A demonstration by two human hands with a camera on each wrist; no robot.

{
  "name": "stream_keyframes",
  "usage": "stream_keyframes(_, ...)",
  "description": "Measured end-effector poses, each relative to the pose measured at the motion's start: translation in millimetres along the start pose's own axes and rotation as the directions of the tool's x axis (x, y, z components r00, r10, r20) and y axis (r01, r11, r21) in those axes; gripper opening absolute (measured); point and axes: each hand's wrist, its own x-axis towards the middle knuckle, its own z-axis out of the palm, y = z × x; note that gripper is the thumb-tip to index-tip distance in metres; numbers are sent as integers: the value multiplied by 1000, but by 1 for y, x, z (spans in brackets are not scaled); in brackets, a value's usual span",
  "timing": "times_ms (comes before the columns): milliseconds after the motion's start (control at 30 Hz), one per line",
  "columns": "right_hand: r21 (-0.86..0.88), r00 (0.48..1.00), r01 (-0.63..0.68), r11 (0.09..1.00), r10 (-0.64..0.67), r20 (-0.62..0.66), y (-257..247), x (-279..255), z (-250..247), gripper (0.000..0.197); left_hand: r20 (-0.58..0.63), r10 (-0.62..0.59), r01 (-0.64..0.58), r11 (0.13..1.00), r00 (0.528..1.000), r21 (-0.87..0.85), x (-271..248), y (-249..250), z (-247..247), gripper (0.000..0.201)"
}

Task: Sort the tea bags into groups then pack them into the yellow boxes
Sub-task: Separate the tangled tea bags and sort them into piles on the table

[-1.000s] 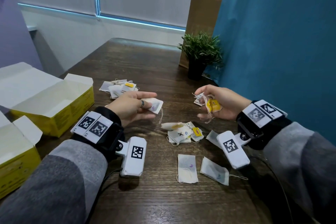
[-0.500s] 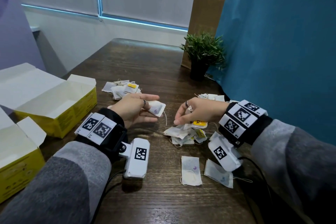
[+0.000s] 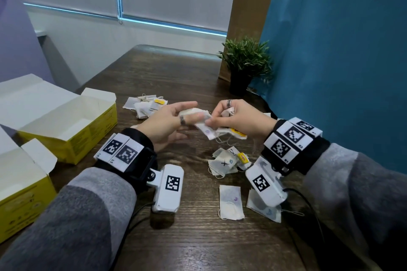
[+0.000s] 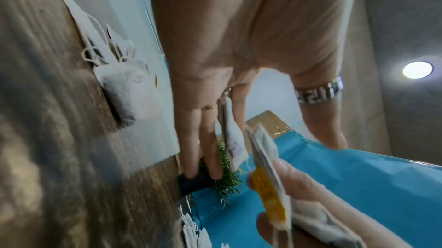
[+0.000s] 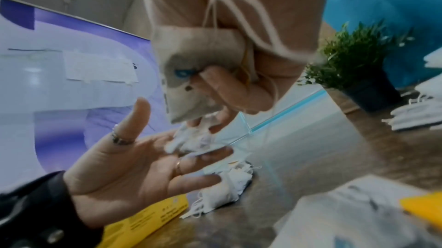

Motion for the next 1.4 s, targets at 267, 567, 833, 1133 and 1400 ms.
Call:
stream_keyframes(267, 53, 999, -33, 998, 34, -19, 7, -6, -4, 18, -61, 63, -62, 998, 996, 25, 3, -6, -5, 48)
stream_keyframes(567, -387, 868, -139, 911, 300, 396, 27, -13, -20, 39, -104, 63, -60, 998, 993, 34, 5, -7, -12, 46)
stream_keyframes(833, -460, 822, -4, 888, 264, 504, 27, -14, -15, 72, -105, 39, -38, 999, 994, 14, 6, -9, -11, 41)
stream_keyframes(1133, -569, 886, 169, 805, 129, 445, 32, -16, -4, 30, -106, 21, -16, 999, 994, 45, 4, -7, -11, 44)
stream_keyframes(1400, -200, 845, -61, 978, 157, 511, 8, -34, -38, 21, -113, 4, -2, 1000, 994, 16, 5, -7, -12, 43)
